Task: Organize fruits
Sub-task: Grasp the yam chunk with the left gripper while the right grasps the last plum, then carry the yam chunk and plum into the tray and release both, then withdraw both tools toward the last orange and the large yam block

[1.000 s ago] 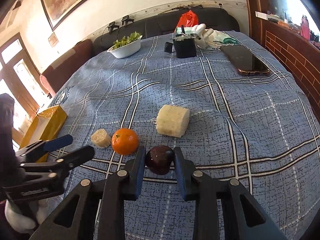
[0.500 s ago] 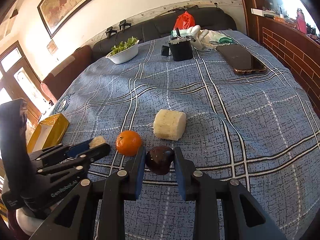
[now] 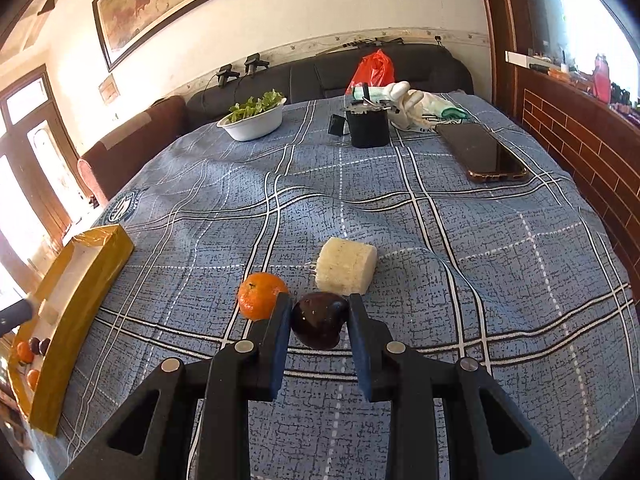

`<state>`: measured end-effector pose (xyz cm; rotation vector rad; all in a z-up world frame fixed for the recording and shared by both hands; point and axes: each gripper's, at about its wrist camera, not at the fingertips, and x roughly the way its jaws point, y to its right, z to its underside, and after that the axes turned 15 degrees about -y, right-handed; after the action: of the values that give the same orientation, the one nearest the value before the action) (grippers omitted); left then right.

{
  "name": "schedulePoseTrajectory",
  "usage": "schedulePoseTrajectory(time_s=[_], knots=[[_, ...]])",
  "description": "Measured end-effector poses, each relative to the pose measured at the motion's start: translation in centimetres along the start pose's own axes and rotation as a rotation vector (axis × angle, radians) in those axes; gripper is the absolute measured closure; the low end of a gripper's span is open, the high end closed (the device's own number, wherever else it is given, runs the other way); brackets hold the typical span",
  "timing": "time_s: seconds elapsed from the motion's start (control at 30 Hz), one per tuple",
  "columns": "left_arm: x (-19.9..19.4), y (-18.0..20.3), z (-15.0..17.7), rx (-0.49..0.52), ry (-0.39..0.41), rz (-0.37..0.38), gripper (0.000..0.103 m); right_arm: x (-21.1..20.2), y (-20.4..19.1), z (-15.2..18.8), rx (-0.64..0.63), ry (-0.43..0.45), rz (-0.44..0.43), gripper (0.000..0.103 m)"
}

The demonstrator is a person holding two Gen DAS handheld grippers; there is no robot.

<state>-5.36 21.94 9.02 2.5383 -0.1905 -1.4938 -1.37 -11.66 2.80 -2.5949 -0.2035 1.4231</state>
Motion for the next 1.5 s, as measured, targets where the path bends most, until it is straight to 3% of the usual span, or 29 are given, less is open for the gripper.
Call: schedulePoseTrajectory(time_s=[0.17,0.37,0.5,0.57,0.77,0.93,1.1,1.2,1.27,1.33,1.4,1.5], knots=[[-1.3,-6.4,1.5,-0.129,0.013,-0.111,0.074,-1.1,-4.0,0.1,-0.035,-0.067,-0.221,0.073],[-1.5,-10.0,3.0,-0.19,0.018,-0.1,0.074,-0.9,-15.2,0.2,-0.207,-0.186,-0.438,0.072],[-1.0,-11.2,3.4,-0.196,0.019,-0.095,0.074,0.4,-20.3,-0.1,-0.247,-0.263,-0.537,0.072],[-0.5,-11.9,3.4,-0.208,0.012,-0.08,0.074,0.9,-22.0,-0.3,-0.26,-0.28,-0.539,0.072],[0.2,-12.7,2.9,-0.2,0.027,-0.103,0.074,3.9,-28.0,-1.3,-0.348,-0.312,-0.425,0.072],[0.4,-12.7,2.6,-0.189,0.019,-0.058,0.071,7.8,-31.9,-1.5,-0.391,-0.372,-0.349,0.072],[-0.1,-13.1,2.7,-0.214,0.012,-0.026,0.043,9.3,-33.2,-1.0,-0.403,-0.392,-0.331,0.068],[-0.3,-13.6,2.7,-0.239,-0.015,0.013,0.042,8.5,-32.9,-1.2,-0.396,-0.368,-0.33,0.054],[-0.9,-13.6,2.9,-0.251,-0.011,0.04,0.041,7.2,-32.3,-1.5,-0.386,-0.337,-0.327,0.051],[-1.9,-13.3,3.0,-0.26,0.004,0.054,0.035,5.9,-31.2,-1.8,-0.372,-0.311,-0.33,0.05],[-3.1,-12.7,3.1,-0.277,0.029,0.062,0.019,4.3,-29.7,-1.9,-0.355,-0.283,-0.331,0.05],[-5.0,-11.2,3.5,-0.314,0.062,0.112,0.01,1.2,-26.7,-2.1,-0.317,-0.228,-0.338,0.05]])
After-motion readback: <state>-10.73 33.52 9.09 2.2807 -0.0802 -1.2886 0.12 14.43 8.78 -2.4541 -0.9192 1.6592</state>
